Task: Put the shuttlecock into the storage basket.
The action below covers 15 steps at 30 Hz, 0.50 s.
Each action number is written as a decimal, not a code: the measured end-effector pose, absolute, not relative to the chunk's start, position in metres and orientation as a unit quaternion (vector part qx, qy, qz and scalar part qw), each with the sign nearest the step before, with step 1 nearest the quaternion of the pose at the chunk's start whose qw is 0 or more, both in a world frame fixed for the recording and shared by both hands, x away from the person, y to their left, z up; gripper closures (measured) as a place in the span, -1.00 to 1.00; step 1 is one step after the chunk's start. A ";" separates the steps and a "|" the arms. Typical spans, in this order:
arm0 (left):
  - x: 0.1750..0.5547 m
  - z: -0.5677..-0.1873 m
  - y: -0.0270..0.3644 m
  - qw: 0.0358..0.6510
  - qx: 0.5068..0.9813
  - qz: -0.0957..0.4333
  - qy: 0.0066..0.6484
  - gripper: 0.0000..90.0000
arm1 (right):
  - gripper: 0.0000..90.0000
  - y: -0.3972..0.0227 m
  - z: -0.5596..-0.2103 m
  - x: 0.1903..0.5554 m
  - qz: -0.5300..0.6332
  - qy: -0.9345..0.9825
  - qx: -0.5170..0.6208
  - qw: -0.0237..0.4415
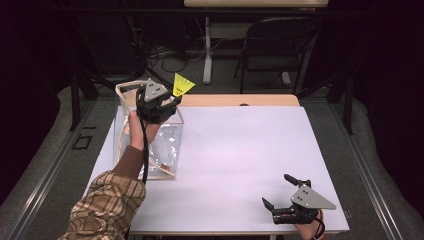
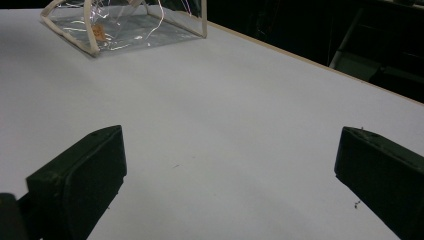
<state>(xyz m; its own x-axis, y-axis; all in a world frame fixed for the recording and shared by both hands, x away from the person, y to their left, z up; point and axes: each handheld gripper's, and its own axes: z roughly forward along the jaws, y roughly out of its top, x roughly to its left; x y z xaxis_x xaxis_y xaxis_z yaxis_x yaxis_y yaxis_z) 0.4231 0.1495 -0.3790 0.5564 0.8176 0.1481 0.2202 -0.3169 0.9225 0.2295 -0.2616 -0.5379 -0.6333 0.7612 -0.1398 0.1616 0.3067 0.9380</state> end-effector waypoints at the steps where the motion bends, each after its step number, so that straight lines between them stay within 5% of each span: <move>1: 0.423 -0.378 0.151 0.469 0.746 0.320 0.348 0.44 | -1.00 -0.262 -0.538 0.230 0.502 0.751 0.307 0.299; 15: 0.425 -0.367 0.169 0.470 0.732 0.337 0.360 0.44 | -1.00 -0.261 -0.538 0.230 0.502 0.751 0.309 0.297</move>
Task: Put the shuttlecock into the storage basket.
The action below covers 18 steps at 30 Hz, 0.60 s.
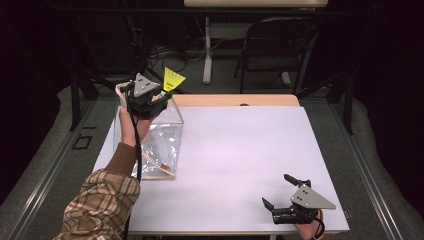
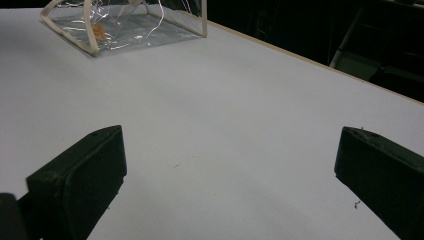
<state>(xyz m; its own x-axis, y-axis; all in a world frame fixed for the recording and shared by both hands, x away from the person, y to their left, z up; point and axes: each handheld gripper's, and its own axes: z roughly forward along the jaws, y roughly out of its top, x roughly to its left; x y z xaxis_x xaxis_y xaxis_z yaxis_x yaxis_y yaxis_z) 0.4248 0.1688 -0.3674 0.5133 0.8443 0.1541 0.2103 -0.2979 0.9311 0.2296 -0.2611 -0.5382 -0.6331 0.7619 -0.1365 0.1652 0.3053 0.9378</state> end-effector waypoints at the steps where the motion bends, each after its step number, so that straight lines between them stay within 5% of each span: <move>1: 0.425 -0.366 0.170 0.470 0.731 0.339 0.361 0.44 | -1.00 -0.261 -0.538 0.230 0.502 0.751 0.309 0.297; 18: 0.424 -0.360 0.189 0.468 0.720 0.351 0.373 0.44 | -1.00 -0.261 -0.538 0.230 0.504 0.751 0.308 0.296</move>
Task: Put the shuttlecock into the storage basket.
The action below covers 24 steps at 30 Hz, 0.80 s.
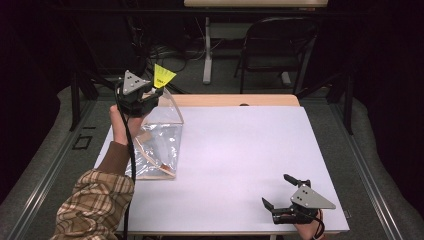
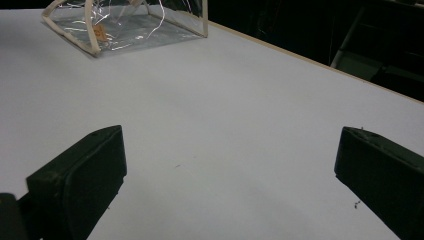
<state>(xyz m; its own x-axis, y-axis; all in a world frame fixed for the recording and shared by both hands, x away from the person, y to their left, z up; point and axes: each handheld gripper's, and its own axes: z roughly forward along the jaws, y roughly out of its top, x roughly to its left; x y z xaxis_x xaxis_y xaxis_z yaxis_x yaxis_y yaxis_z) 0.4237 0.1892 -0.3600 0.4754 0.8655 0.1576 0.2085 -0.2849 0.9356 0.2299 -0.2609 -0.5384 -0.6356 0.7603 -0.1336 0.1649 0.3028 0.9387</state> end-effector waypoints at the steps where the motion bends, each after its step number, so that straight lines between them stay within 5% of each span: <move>1: 0.424 -0.360 0.190 0.466 0.720 0.352 0.374 0.44 | -1.00 -0.261 -0.538 0.230 0.504 0.751 0.308 0.296; 24: 0.422 -0.356 0.216 0.457 0.712 0.362 0.391 0.44 | -1.00 -0.260 -0.539 0.230 0.503 0.752 0.309 0.293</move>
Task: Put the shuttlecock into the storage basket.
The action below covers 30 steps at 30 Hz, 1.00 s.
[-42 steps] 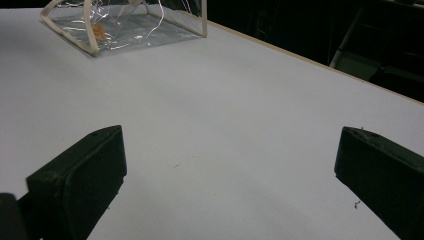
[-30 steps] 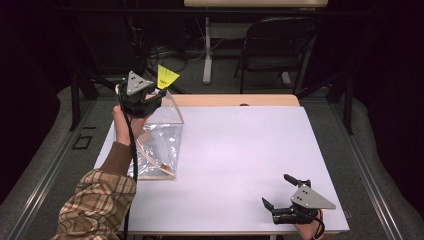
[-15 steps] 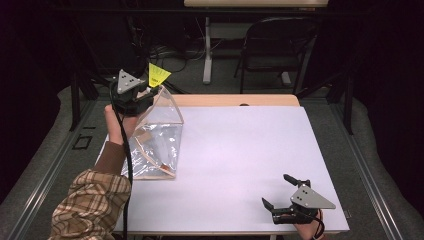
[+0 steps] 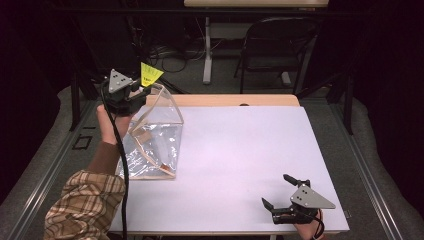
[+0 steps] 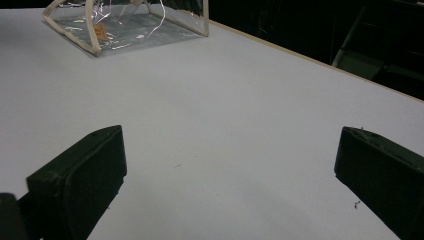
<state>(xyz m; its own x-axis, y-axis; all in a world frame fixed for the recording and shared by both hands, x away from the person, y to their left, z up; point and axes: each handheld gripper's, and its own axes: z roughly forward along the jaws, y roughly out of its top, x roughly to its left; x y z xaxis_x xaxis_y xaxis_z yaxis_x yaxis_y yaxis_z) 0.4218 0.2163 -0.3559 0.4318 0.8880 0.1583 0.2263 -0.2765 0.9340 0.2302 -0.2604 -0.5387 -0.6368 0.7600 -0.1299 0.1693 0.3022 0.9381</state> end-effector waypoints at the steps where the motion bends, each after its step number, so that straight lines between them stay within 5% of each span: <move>1: 0.422 -0.356 0.218 0.456 0.712 0.363 0.391 0.44 | -1.00 -0.260 -0.539 0.230 0.503 0.752 0.309 0.294; 30: 0.428 -0.369 0.248 0.443 0.712 0.349 0.419 0.44 | -1.00 -0.260 -0.539 0.230 0.502 0.753 0.306 0.295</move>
<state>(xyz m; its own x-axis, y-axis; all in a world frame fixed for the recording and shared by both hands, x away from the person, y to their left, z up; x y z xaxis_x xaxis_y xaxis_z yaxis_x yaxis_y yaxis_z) 0.4284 0.2480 -0.3693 0.4046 0.9057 0.1265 0.2869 -0.2570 0.9228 0.2303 -0.2604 -0.5386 -0.6378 0.7579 -0.1371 0.1651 0.3085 0.9368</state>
